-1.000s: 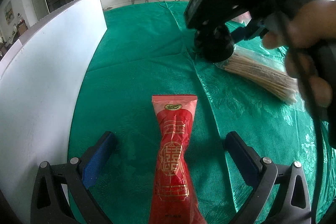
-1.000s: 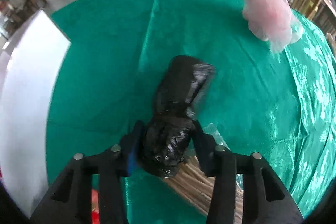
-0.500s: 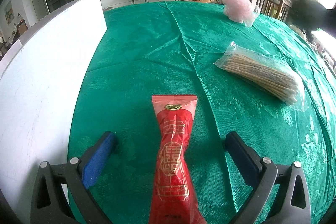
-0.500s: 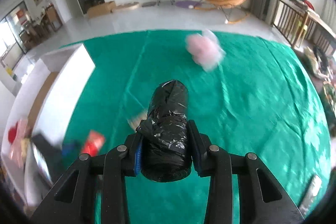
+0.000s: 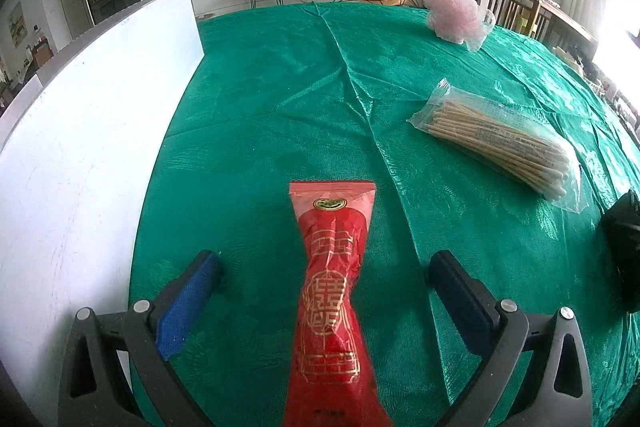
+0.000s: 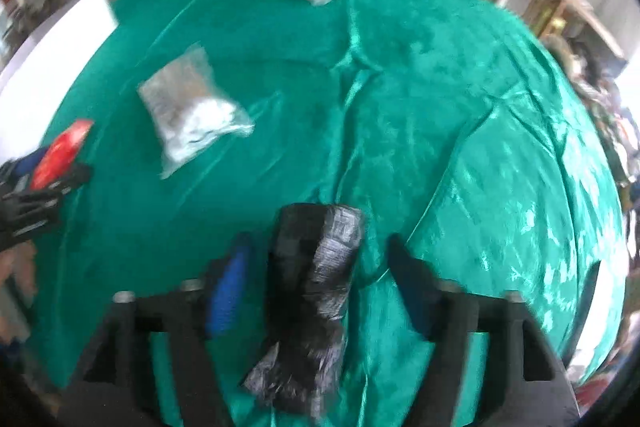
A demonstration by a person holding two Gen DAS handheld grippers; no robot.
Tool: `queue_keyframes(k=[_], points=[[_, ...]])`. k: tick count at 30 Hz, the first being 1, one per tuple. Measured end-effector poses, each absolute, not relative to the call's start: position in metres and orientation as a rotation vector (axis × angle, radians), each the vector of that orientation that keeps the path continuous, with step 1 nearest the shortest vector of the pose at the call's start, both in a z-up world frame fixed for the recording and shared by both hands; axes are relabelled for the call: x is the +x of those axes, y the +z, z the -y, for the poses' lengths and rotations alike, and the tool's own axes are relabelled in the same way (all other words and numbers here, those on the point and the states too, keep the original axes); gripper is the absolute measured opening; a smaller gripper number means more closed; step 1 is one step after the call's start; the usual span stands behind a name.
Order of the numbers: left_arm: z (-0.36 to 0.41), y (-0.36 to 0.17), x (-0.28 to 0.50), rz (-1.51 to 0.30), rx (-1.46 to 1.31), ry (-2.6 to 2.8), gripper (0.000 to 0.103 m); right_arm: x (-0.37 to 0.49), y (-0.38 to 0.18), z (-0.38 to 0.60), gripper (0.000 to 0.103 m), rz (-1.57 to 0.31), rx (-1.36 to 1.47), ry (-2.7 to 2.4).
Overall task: Organize soft objects
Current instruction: 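Hold the red packet in the left tool and black bundle in the right tool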
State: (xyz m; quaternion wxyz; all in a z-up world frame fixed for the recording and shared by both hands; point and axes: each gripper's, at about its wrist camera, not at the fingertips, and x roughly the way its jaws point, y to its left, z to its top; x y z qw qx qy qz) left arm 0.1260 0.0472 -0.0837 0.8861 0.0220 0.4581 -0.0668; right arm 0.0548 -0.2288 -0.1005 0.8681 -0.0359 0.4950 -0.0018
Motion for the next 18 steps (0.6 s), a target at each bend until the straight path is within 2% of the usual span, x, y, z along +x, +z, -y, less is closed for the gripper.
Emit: queue_keyframes(k=[7,8,12,18], points=[[-0.046,-0.084,0.126,-0.953,0.046,-0.139,0.103,0.025,-0.117,0.233,0.078,-0.861,0.044,-0.015],[-0.046,-0.084,0.126,-0.953,0.046,-0.139,0.103,0.027,-0.118,0.237,0.081,-0.870,0.063,-0.015],[-0.046,-0.084,0.126,-0.953,0.046,-0.139,0.103,0.033,-0.123,0.229,0.085,-0.868,0.014,-0.033],[-0.046,-0.084,0.126,-0.953,0.046,-0.139,0.103,0.033,-0.124,0.231,0.086,-0.867,0.013,-0.043]])
